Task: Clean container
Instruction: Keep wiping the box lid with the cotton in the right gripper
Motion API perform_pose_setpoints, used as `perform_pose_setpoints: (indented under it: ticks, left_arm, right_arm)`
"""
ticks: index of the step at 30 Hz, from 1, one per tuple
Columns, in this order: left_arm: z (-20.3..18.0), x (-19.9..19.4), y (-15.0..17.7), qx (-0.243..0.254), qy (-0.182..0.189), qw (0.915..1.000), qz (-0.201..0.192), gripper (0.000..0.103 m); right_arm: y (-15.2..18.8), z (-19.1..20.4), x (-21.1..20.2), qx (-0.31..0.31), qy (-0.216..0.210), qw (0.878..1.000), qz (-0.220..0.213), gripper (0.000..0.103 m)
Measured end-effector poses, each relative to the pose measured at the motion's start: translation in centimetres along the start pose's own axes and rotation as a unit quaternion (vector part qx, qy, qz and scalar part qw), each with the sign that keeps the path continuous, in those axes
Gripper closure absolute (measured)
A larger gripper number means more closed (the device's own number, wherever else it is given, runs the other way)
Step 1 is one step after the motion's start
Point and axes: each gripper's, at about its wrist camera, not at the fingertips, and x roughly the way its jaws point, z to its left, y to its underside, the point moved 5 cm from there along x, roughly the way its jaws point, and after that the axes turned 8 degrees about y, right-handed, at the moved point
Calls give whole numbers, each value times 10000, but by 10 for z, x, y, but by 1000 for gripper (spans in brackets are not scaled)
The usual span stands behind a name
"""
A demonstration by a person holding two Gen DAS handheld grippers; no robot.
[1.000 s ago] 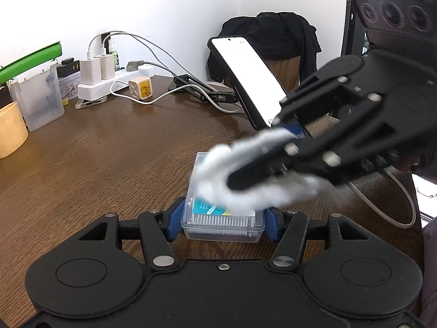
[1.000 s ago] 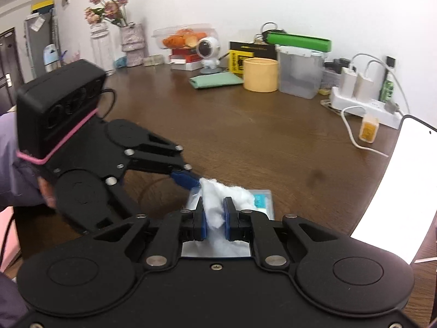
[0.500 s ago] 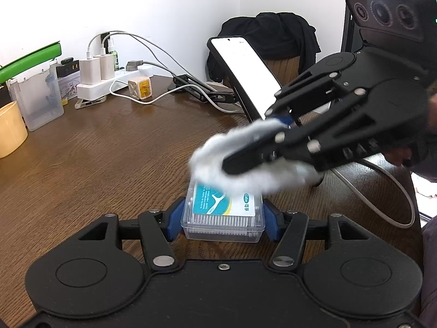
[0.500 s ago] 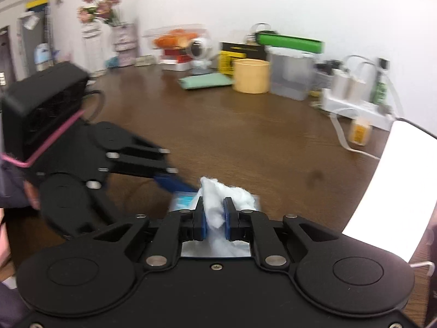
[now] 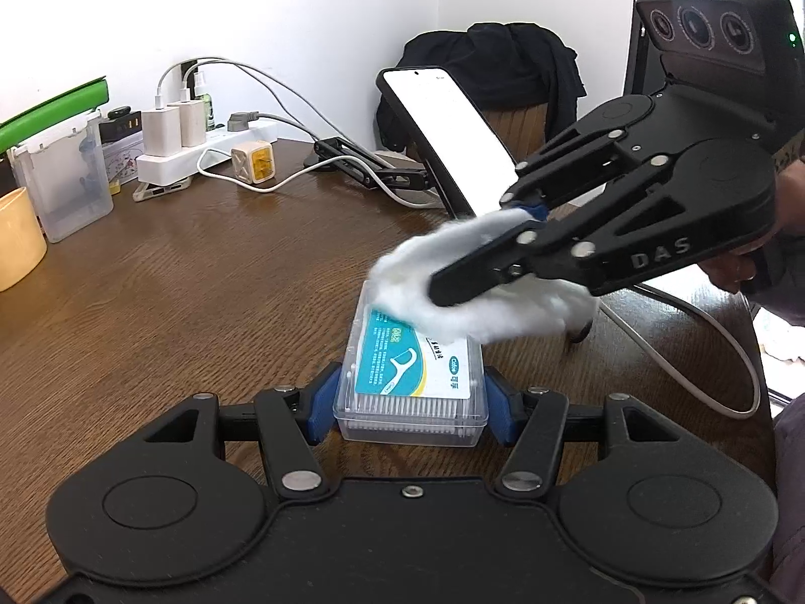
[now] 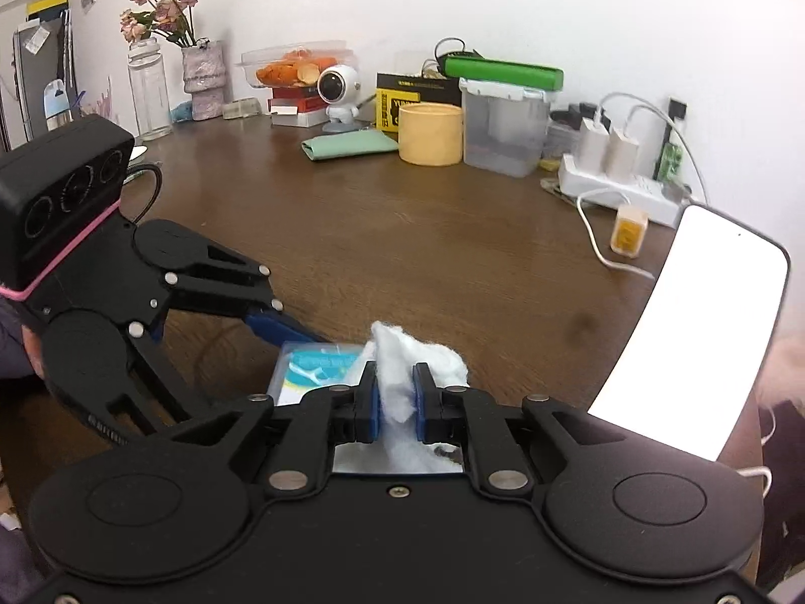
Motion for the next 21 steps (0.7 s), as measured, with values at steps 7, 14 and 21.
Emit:
perform_pose_setpoints:
  ticks: [7, 14, 21]
  left_arm:
    - [1, -1, 0, -13, -1, 10000, 0, 46]
    - [2, -1, 1, -21, 13, 10000, -7, 46]
    - [2, -1, 1, -29, 19, 10000, -5, 46]
  right_arm:
    - [-7, 23, 6, -219, -298, 9993, -91, 90]
    - [-3, -3, 3, -98, 157, 9998, -1, 90]
    - [-6, 24, 6, -242, -328, 9991, -75, 90]
